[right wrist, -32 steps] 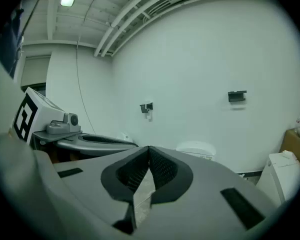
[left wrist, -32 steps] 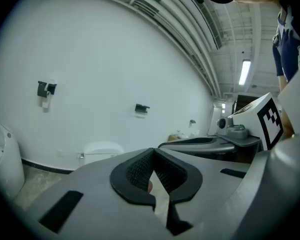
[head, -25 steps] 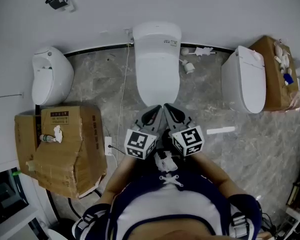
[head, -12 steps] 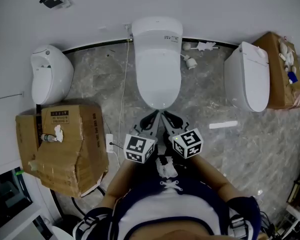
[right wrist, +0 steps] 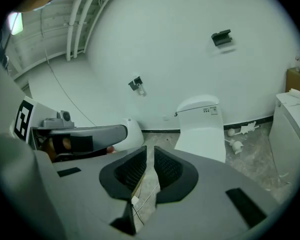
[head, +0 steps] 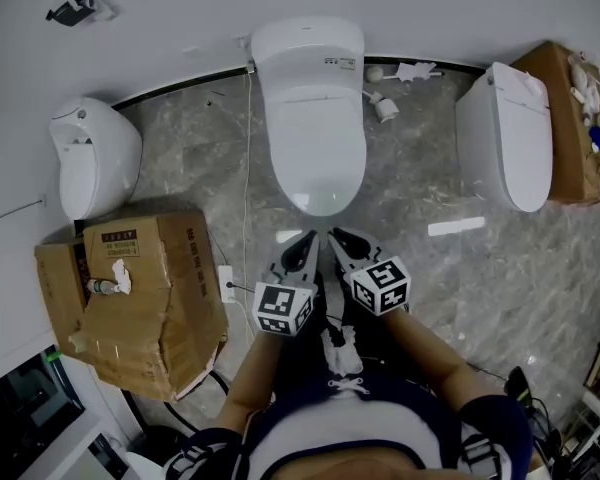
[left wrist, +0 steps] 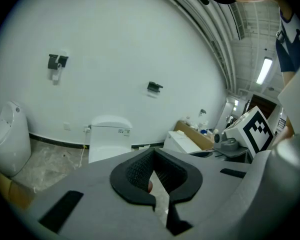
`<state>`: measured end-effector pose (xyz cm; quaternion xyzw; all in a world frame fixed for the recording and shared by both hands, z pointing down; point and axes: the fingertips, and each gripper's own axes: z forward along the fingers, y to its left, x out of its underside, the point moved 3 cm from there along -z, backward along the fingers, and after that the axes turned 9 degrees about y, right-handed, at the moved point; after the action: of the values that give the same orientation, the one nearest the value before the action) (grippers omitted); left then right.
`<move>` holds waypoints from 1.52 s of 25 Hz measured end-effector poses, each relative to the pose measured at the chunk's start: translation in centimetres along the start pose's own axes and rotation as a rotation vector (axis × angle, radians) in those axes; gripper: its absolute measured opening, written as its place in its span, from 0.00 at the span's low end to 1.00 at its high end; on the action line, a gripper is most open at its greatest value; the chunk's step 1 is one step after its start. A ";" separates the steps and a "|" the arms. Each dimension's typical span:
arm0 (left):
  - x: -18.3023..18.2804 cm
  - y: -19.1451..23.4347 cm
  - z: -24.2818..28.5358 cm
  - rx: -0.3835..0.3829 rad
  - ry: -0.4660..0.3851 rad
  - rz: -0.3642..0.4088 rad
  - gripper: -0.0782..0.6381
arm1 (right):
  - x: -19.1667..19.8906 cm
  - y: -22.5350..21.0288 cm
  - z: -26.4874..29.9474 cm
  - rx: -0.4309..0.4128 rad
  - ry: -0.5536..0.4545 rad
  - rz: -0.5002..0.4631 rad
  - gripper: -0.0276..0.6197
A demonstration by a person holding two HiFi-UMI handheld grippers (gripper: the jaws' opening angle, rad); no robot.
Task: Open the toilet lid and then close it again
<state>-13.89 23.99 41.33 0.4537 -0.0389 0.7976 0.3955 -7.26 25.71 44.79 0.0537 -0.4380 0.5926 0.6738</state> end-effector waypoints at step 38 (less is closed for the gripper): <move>15.7 4.7 12.4 -0.032 0.200 -0.193 0.12 | 18.8 -16.3 17.2 -0.083 0.299 0.521 0.16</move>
<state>-12.75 24.95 61.84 0.3673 0.0319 0.7965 0.4793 -4.18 24.93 74.83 -0.1760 -0.3568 0.7283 0.5579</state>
